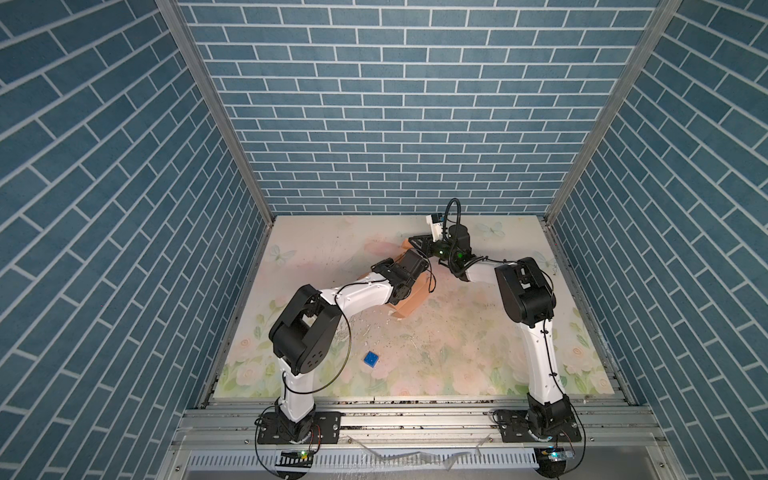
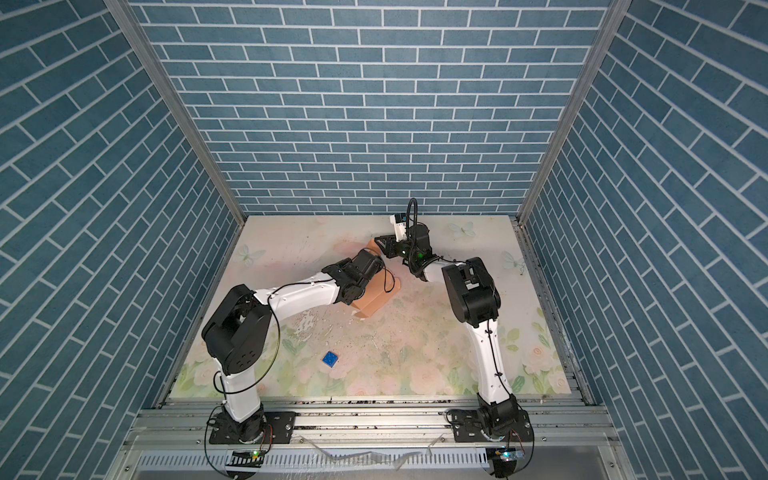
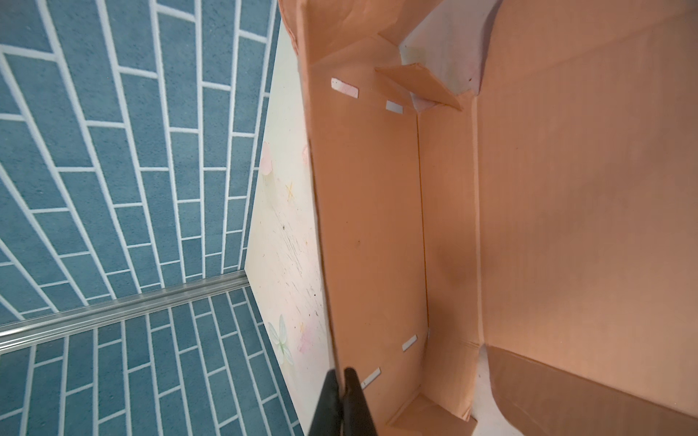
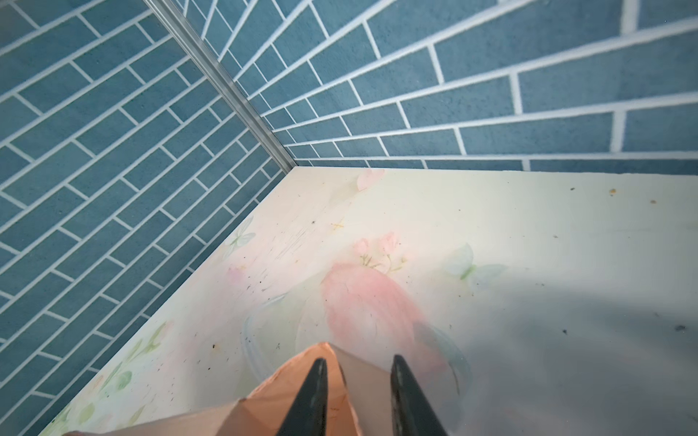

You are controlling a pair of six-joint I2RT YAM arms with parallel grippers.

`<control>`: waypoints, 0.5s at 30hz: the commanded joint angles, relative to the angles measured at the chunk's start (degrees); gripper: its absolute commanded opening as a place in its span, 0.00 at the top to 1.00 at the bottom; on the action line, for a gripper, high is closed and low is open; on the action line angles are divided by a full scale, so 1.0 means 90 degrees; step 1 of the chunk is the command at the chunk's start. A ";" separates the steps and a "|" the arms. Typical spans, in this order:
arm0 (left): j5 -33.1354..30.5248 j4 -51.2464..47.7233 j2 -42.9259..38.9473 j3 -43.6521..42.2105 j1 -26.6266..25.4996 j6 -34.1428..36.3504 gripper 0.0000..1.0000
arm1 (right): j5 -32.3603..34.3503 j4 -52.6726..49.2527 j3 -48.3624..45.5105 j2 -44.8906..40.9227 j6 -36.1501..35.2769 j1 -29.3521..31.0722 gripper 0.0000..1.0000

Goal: Fold the paper box

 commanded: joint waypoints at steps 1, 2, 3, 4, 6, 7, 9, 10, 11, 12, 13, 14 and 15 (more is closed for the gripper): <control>0.0132 -0.0174 -0.0150 -0.0108 -0.0019 -0.0002 0.94 | -0.0309 -0.0242 0.0129 0.0145 -0.0442 0.0114 0.72; 0.0137 -0.0179 -0.0152 -0.0099 -0.0019 0.0003 0.94 | -0.0331 -0.0256 0.0123 0.0127 -0.0465 0.0131 0.72; 0.0137 -0.0175 -0.0151 -0.0101 -0.0019 0.0001 0.94 | -0.0300 -0.0242 0.0098 0.0116 -0.0472 0.0131 0.73; 0.0132 -0.0182 -0.0145 -0.0103 -0.0021 0.0003 0.94 | -0.0260 -0.0237 0.0069 0.0102 -0.0472 0.0131 0.72; 0.0131 -0.0176 -0.0153 -0.0105 -0.0021 -0.0005 0.94 | -0.0213 -0.0275 0.0012 0.0055 -0.0528 0.0131 0.72; 0.0131 -0.0175 -0.0143 -0.0103 -0.0019 -0.0005 0.94 | -0.0168 -0.0311 0.0004 0.0037 -0.0545 0.0131 0.72; 0.0137 -0.0175 -0.0130 -0.0099 -0.0019 -0.0002 0.94 | -0.0099 -0.0369 -0.0002 0.0024 -0.0560 0.0126 0.72; 0.0129 -0.0175 -0.0128 -0.0100 -0.0019 -0.0005 0.94 | -0.0087 -0.0415 0.0026 0.0028 -0.0569 0.0131 0.73; 0.0139 -0.0176 -0.0118 -0.0092 -0.0020 -0.0008 0.94 | -0.0039 -0.0463 0.0035 0.0023 -0.0580 0.0131 0.74; 0.0132 -0.0177 -0.0117 -0.0089 -0.0021 -0.0009 0.94 | 0.0036 -0.0520 0.0038 0.0015 -0.0585 0.0131 0.75; 0.0133 -0.0184 -0.0115 -0.0090 -0.0019 -0.0015 0.94 | 0.0149 -0.0602 0.0029 -0.0014 -0.0598 0.0129 0.77; 0.0135 -0.0184 -0.0111 -0.0098 -0.0019 -0.0008 0.94 | 0.0296 -0.0694 0.0023 -0.0042 -0.0617 0.0131 0.80; 0.0132 -0.0184 -0.0111 -0.0089 -0.0019 -0.0014 0.94 | 0.0365 -0.0736 -0.0006 -0.0068 -0.0654 0.0131 0.81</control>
